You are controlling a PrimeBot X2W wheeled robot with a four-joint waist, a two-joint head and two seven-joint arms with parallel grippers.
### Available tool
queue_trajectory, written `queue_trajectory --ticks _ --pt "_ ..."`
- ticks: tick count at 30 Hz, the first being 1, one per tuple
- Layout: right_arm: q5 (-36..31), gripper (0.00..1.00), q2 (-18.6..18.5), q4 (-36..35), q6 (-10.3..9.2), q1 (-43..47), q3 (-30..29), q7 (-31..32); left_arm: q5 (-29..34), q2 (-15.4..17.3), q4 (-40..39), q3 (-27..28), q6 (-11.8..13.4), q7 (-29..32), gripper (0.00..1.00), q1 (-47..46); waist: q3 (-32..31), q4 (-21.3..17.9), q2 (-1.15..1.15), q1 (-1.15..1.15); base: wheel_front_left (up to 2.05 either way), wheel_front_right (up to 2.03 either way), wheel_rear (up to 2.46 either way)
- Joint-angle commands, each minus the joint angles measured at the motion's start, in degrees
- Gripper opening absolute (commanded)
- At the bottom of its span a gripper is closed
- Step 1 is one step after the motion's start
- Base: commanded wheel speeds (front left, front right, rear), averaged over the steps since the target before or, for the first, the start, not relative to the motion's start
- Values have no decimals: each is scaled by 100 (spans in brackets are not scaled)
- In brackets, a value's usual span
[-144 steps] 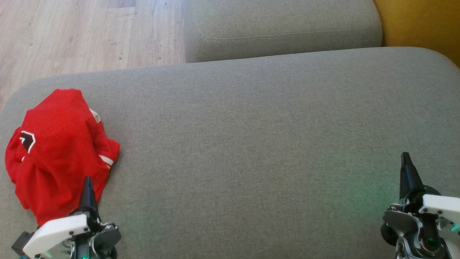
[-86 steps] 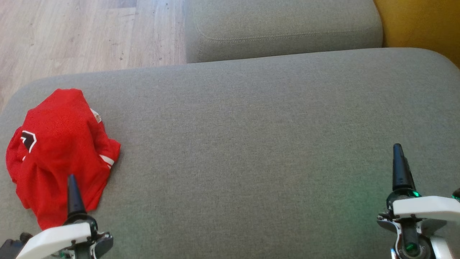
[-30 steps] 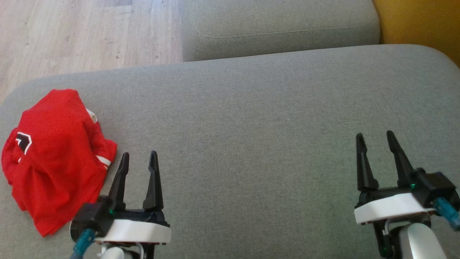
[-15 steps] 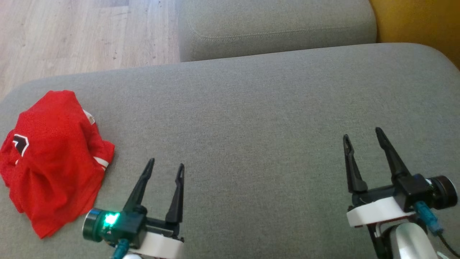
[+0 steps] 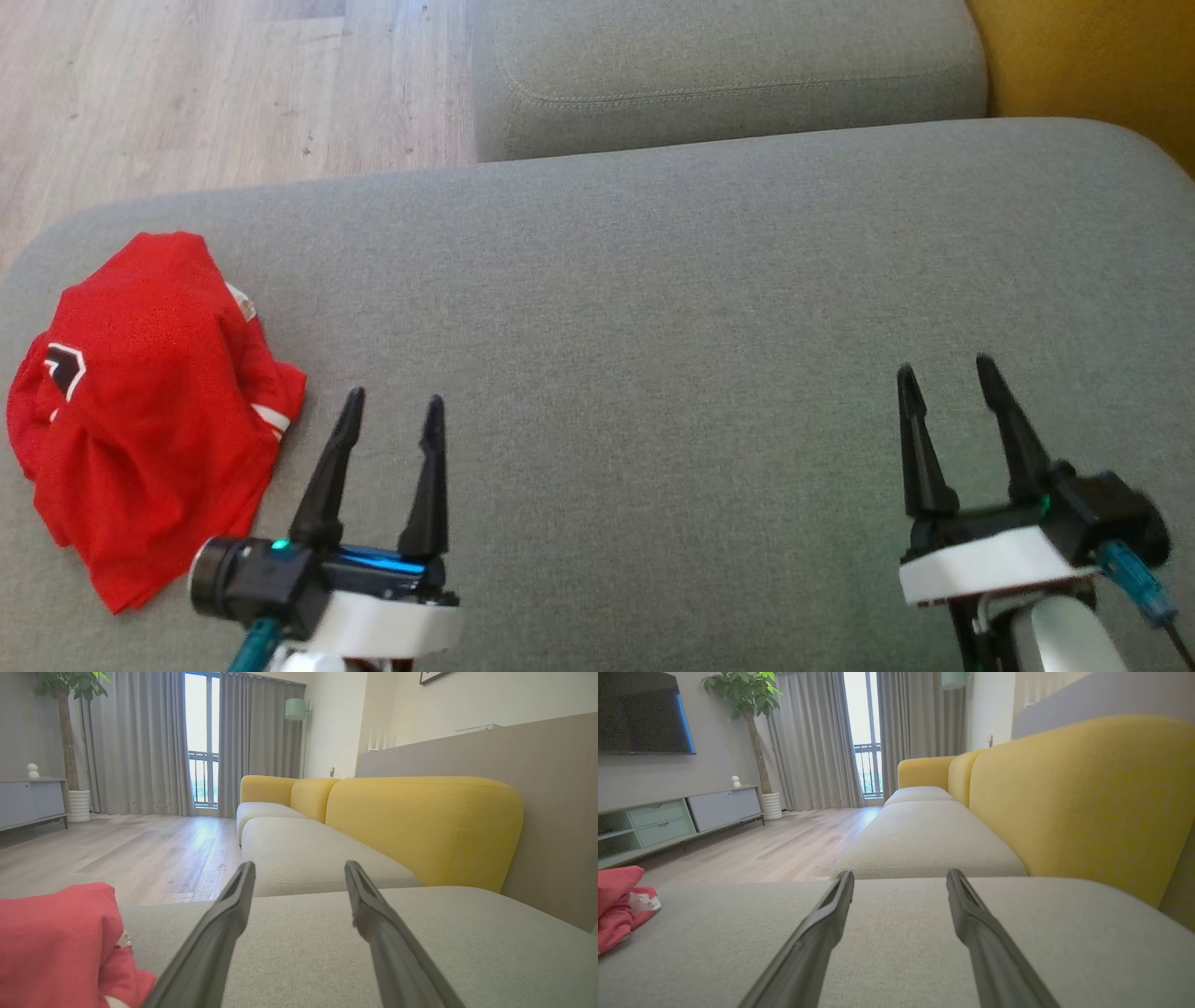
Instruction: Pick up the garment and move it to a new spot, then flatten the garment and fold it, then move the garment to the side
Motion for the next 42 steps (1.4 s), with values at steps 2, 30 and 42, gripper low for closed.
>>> queue_trajectory --ticks 2,30,42 --pt "405 100 -51 -10 44 -60 187 -61 -74 -50 -183 325 -82 -37 100 -38 -10 5 0 0 0 0 0" --pt "1996 100 -51 328 44 -155 677 -61 -404 -91 257 470 -50 -37 100 -15 -121 340 0 0 0 0 0" --pt "2099 100 -51 379 44 -66 1178 -61 -341 -91 262 854 -1 -37 100 148 -237 1279 0 0 0 0 0"
